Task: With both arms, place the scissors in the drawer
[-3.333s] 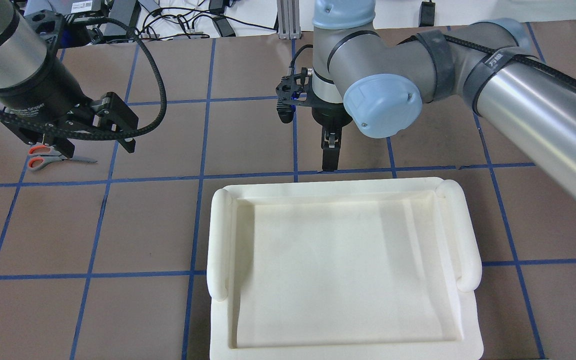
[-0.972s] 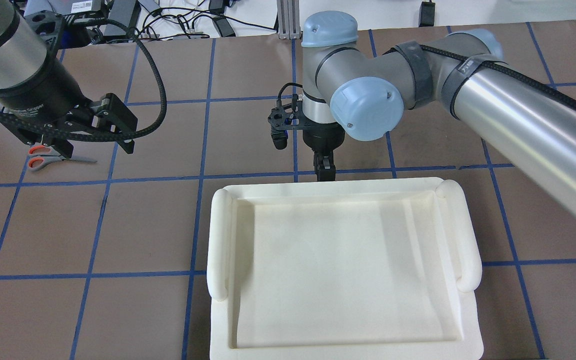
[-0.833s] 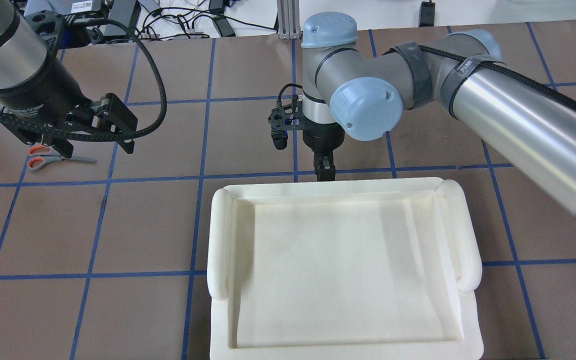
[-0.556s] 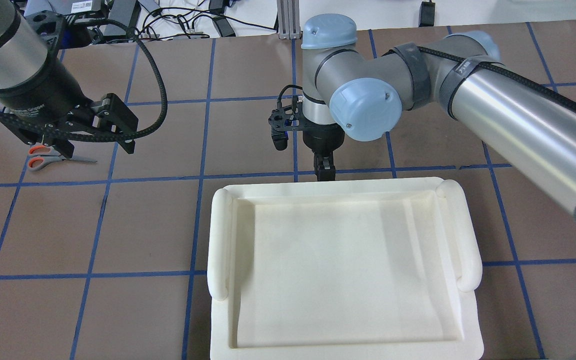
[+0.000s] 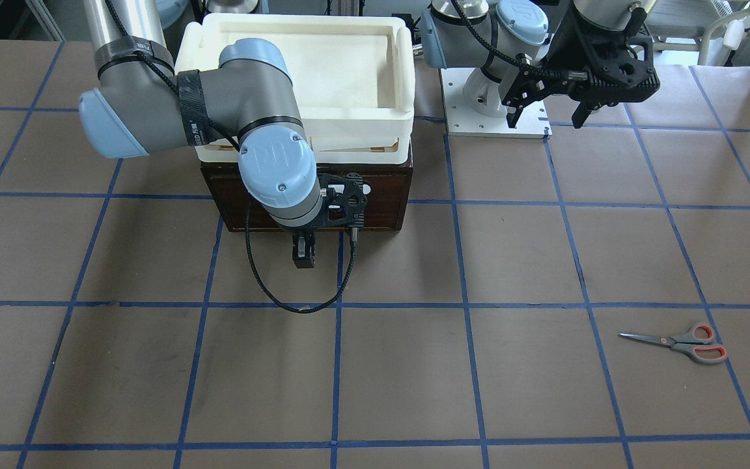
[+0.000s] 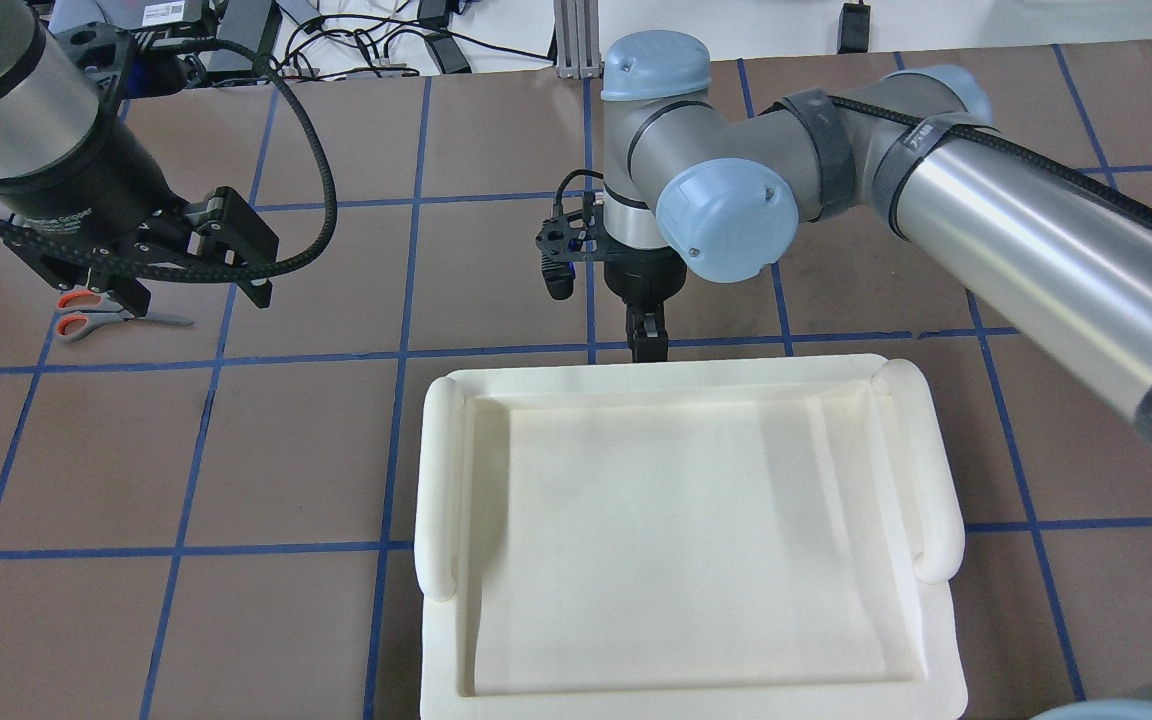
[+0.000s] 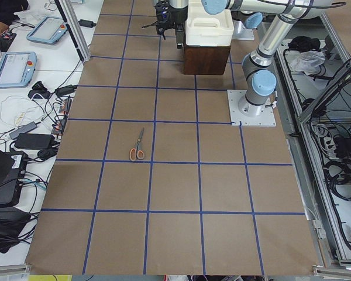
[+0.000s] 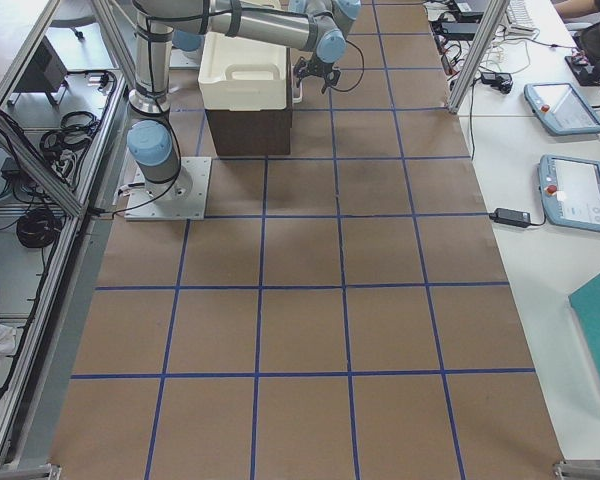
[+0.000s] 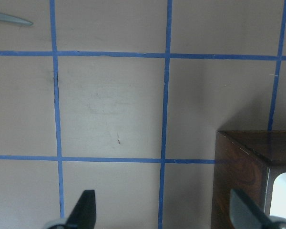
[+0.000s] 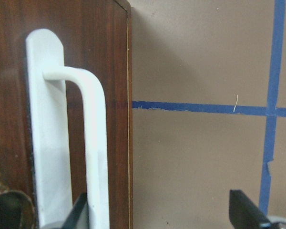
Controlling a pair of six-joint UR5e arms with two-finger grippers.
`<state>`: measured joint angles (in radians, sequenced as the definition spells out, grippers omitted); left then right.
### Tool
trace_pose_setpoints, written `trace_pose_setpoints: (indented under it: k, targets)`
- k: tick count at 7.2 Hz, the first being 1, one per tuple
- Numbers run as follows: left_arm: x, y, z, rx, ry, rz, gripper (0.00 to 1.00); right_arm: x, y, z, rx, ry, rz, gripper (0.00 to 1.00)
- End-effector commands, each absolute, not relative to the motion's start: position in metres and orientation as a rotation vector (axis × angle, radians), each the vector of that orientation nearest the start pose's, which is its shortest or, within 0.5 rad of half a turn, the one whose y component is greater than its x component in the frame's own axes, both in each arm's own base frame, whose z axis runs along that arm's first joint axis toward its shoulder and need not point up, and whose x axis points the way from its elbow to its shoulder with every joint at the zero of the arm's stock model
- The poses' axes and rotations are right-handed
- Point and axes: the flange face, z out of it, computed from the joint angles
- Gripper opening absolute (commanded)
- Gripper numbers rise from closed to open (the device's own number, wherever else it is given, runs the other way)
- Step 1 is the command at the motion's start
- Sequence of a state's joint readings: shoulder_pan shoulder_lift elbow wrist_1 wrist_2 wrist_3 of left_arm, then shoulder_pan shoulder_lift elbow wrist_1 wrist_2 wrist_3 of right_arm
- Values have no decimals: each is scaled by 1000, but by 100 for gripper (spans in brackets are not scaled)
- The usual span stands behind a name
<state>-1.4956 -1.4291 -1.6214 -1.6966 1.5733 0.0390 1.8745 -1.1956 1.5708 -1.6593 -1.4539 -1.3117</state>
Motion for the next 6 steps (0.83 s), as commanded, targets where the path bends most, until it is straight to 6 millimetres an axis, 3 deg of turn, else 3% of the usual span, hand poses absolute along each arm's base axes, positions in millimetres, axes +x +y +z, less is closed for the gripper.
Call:
trace_pose_setpoints:
  k: [1, 6]
  targets:
    - [-101, -438, 513, -58, 3143, 62, 100, 313, -520, 294, -2082, 2024, 274, 100]
    - [-101, -437, 514, -60, 3143, 60, 100, 313, -538, 299, -2116, 2035, 211, 100]
